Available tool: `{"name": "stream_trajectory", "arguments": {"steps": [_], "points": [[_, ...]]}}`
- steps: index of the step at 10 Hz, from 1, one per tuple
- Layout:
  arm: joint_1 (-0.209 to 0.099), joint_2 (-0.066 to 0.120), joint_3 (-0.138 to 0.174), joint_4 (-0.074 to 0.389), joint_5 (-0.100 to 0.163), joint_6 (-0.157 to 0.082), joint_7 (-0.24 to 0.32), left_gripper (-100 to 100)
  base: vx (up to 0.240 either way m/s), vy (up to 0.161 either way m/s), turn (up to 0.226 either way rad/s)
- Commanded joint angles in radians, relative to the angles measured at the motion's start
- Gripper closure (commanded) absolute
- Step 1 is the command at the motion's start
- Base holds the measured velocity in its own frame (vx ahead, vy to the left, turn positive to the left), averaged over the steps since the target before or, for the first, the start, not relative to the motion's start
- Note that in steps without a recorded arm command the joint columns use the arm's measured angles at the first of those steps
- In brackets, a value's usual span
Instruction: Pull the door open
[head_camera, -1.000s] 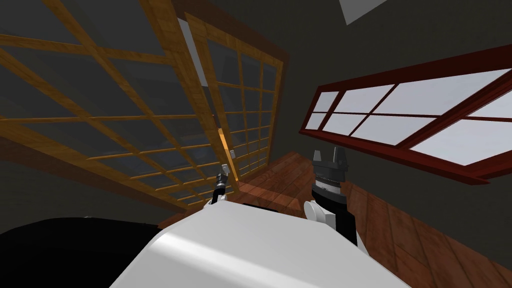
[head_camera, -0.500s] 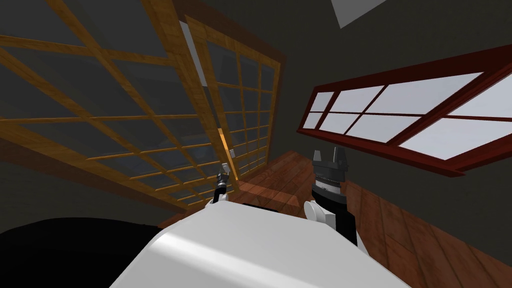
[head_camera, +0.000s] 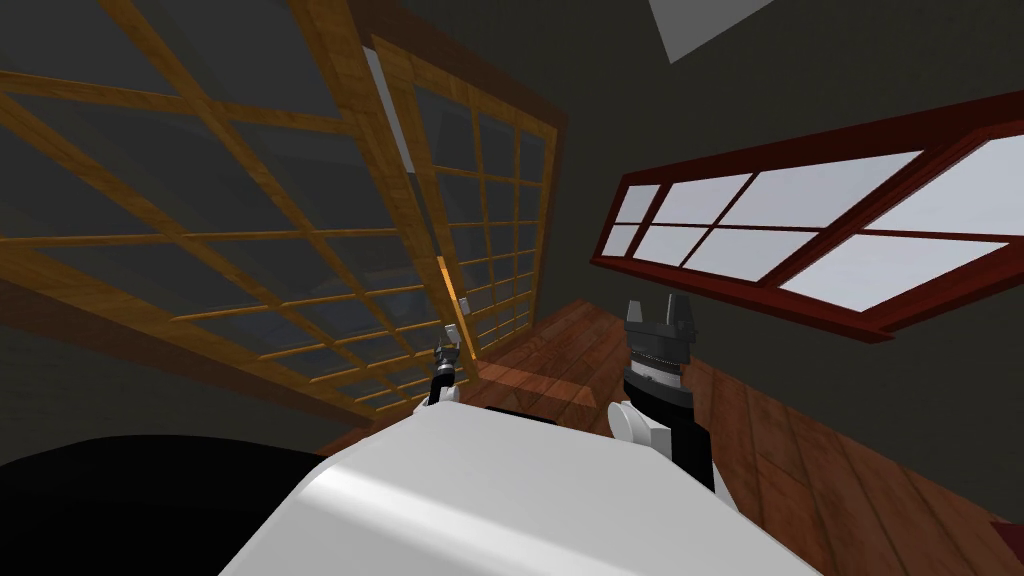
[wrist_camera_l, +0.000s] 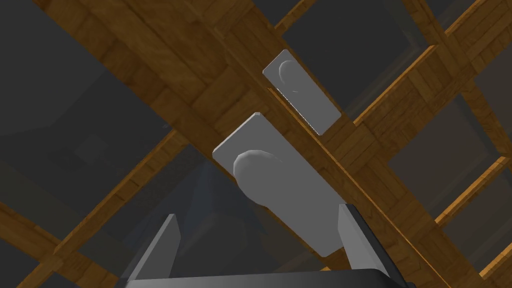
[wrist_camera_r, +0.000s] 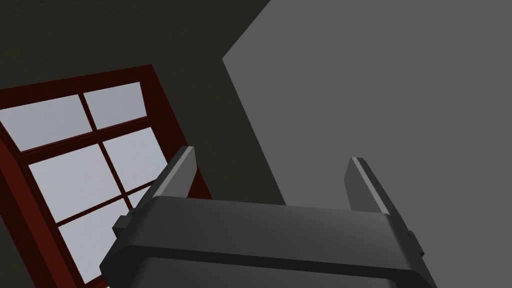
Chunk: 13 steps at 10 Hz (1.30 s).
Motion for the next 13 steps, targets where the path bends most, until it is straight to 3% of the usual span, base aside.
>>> {"name": "stream_trajectory", "arguments": {"steps": [1, 7, 13], "points": [[-0.003, -0.005, -0.005, -0.001, 0.018, 0.000, 0.050, -100, -0.053, 0.010, -0.032], [-0.013, -0.019, -0.016, -0.003, 0.063, 0.000, 0.181, -100, -0.049, 0.009, -0.039], [-0.028, -0.041, -0.032, -0.006, 0.128, 0.001, 0.348, -100, -0.058, 0.010, -0.049]]}}
